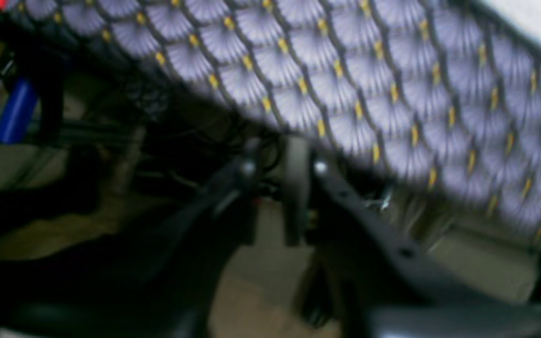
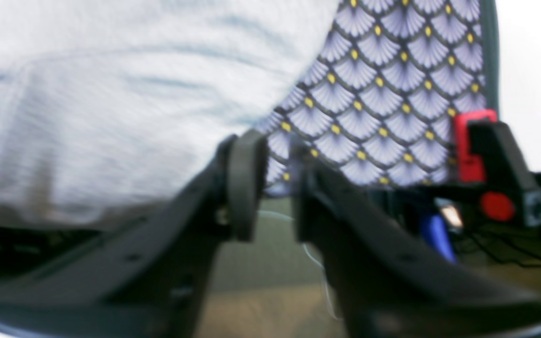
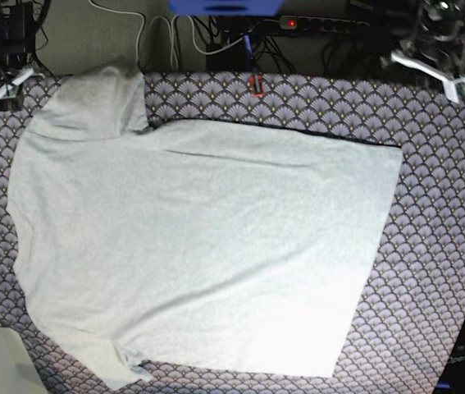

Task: Fold the T-shirt properly
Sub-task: 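Move both grippers down to the shirt's shoulder corners at the collar edge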

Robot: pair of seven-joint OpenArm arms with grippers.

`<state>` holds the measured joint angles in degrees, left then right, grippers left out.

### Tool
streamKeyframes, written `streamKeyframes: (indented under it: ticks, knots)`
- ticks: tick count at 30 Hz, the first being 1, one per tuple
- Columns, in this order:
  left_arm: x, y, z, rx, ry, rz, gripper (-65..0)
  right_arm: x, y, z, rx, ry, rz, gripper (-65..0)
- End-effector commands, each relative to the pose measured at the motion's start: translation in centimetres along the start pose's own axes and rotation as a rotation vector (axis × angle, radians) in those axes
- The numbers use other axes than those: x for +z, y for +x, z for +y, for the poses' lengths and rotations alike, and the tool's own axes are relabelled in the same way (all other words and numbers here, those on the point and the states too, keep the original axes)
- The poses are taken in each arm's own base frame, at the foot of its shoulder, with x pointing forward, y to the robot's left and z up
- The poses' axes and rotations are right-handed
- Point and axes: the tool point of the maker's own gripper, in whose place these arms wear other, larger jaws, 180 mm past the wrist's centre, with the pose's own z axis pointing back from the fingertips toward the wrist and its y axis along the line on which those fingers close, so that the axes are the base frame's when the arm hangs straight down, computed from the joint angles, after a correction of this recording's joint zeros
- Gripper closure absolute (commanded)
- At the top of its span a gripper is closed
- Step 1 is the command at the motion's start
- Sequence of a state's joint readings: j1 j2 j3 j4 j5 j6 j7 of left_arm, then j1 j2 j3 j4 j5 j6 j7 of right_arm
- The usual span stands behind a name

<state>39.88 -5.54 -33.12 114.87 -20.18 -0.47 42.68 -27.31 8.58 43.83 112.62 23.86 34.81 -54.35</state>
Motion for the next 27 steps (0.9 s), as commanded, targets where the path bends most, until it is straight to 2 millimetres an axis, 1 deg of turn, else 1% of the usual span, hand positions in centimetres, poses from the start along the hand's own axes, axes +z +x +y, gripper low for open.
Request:
streamKeyframes:
  ticks: [1, 3, 5, 8, 10, 12, 17, 23, 25, 27]
  knots:
    - [0.3, 0.7, 0.4, 0.005, 0.001, -0.003, -14.9, 0.5, 0.9, -0.3, 0.045, 0.003, -0.026, -20.6]
    - [0.0, 1.5, 0.5, 0.024, -0.006, 0.006, -15.2, 0.4, 0.8, 0.1, 0.084, 0.028, -0.014, -22.4]
    - [-0.3, 2.1, 0.1, 0.027, -0.025, 0.004, -15.2, 0.2, 1.4, 0.2, 0.079, 0.029, -0.031, -22.5]
    - [-0.6, 3.0, -0.1, 0.028, -0.031, -0.014, -15.2, -0.8, 0.5, 0.2, 0.046, 0.049, -0.002, -22.4]
    - [-0.7, 3.5, -0.1, 0.032, -0.030, -0.028, -15.2, -1.7, 0.1, 0.7, 0.028, 0.073, 0.020, -22.5]
    - [-0.7, 3.8, -0.3, 0.032, -0.034, -0.034, -16.2, -2.4, -0.7, 0.7, 0.005, 0.084, 0.054, -22.5]
    - [-0.9, 4.5, -0.5, 0.034, -0.043, -0.051, -20.2, -3.6, -1.2, 0.3, -0.048, 0.093, 0.097, -22.5]
    - [-1.0, 4.6, -0.4, 0.029, -0.039, -0.053, -28.8, -4.0, -1.9, -1.3, -0.143, 0.061, 0.139, -22.6]
    - [-1.0, 4.7, -0.5, 0.032, -0.042, -0.056, -29.7, -3.9, -1.9, -1.7, -0.164, 0.049, 0.142, -23.7]
    - [-1.1, 5.2, -0.6, 0.033, -0.040, -0.068, -30.0, -3.9, -2.3, -1.3, -0.170, 0.058, 0.160, -26.4]
